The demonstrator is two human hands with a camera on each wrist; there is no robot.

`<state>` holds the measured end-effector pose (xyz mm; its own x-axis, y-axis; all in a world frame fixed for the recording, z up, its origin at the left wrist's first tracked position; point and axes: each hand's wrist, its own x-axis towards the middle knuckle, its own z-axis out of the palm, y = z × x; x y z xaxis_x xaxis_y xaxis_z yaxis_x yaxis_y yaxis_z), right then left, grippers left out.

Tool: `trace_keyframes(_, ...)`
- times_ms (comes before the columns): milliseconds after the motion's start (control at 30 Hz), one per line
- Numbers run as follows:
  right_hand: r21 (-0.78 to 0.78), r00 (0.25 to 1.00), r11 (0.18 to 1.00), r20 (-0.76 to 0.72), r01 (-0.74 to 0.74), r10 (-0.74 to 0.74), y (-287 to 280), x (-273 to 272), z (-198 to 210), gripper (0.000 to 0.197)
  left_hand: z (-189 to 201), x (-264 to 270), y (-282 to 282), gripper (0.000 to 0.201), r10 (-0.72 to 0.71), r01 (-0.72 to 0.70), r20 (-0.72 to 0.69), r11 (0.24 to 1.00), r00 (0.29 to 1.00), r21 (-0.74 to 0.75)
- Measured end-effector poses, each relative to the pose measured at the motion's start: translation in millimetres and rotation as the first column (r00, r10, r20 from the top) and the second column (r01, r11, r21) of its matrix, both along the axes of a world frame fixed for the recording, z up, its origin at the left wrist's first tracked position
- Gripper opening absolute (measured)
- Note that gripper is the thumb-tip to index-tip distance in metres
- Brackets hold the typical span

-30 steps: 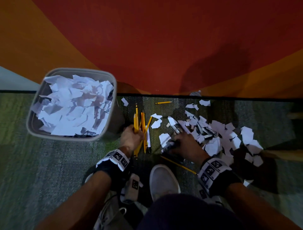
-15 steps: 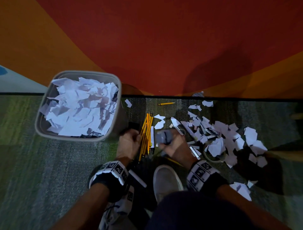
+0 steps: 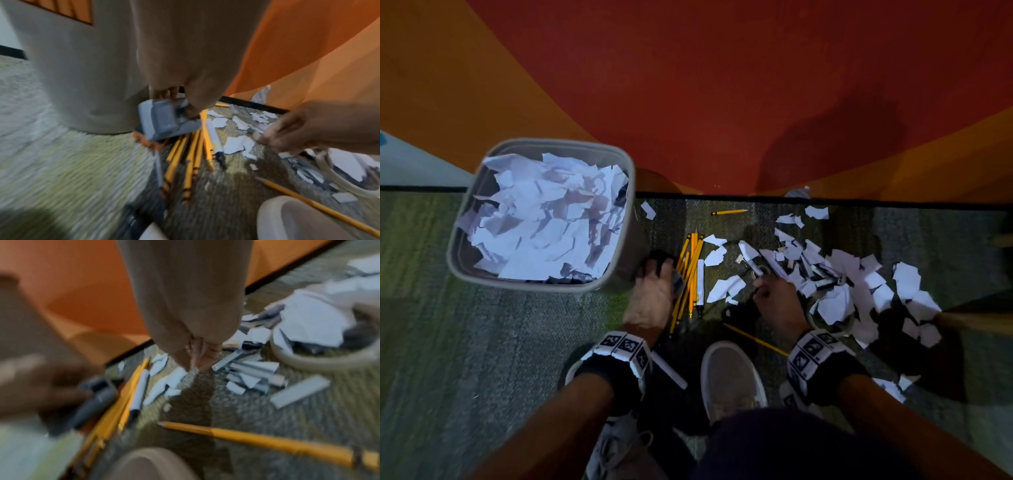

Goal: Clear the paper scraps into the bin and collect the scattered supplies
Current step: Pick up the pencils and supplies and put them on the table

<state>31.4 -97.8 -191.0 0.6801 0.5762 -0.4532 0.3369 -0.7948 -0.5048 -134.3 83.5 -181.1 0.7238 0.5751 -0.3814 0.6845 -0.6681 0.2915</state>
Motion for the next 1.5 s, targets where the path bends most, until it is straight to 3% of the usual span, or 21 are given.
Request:
trace_keyframes(67,0.007,0.998,0.998,-0.01,-0.069,0.069,-0.1,3.7,-2.4,0.019,10.0,7.2,-4.5,0.052,-0.059,0.06,-0.005,0.99,0.998,0.126)
trace_keyframes(167,0.023,0.986,0.987,-0.032,-0.161,0.162,6.8,2.7,-10.2,0.041,19.2,22.6,-20.9,0.054,-0.247,0.229,0.047,0.942,0.968,0.246)
trace_keyframes(267,0.049,0.969,0.968,0.0,-0.245,0.246,15.9,5.5,-19.1,0.047,4.6,42.1,-36.6,0.04,-0.38,0.373,0.129,0.925,0.916,0.073)
trace_keyframes(367,-0.014,0.926,0.927,0.044,-0.375,0.375,20.3,2.6,-23.1,0.059,-13.7,54.6,-45.9,0.034,-0.394,0.395,0.065,0.919,0.917,0.011)
trace_keyframes(467,0.015,0.9,0.903,0.085,-0.43,0.428,17.1,-0.4,-29.7,0.061,-28.0,59.8,-48.5,0.048,-0.352,0.352,-0.016,0.936,0.936,-0.001)
trace_keyframes(567,0.205,0.922,0.9,0.124,-0.385,0.366,10.7,-3.8,-38.7,0.036,-36.7,61.7,-42.5,0.051,-0.344,0.343,-0.015,0.939,0.939,-0.04)
trace_keyframes(733,0.324,0.918,0.864,0.227,-0.386,0.325,5.5,-8.6,-51.1,0.015,-42.2,60.5,-31.4,0.028,-0.315,0.328,0.119,0.938,0.941,-0.109)
trace_keyframes(867,0.302,0.911,0.864,0.226,-0.402,0.345,16.6,-5.4,-46.1,0.009,-32.8,64.8,-28.3,0.019,-0.239,0.262,0.155,0.954,0.958,-0.145)
trace_keyframes(1000,0.327,0.98,0.924,0.08,-0.198,0.181,21.2,5.6,-28.8,0.025,-30.1,68.6,-23.4,0.015,-0.055,0.097,0.222,0.979,0.974,-0.182)
trace_keyframes(1100,0.379,0.992,0.922,0.12,-0.08,0.037,25.9,25.0,-11.9,0.014,-32.1,75.5,-15.9,0.022,0.067,-0.019,0.271,0.984,0.96,-0.178)
trace_keyframes(1200,0.316,0.992,0.948,0.099,0.038,-0.072,40.3,55.4,-10.1,0.009,-27.8,86.8,-6.5,0.03,0.109,-0.067,0.246,0.983,0.963,-0.171)
trace_keyframes(1367,0.111,0.997,0.993,0.069,-0.049,0.041,60.9,83.5,-16.0,0.009,-27.3,103.3,3.5,0.04,0.009,-0.007,0.018,0.994,1.0,-0.109)
trace_keyframes(1500,-0.059,0.995,0.994,0.04,-0.091,0.093,67.6,86.8,-33.1,0.022,-34.4,109.1,6.4,0.042,0.019,-0.018,0.011,0.995,1.0,-0.101)
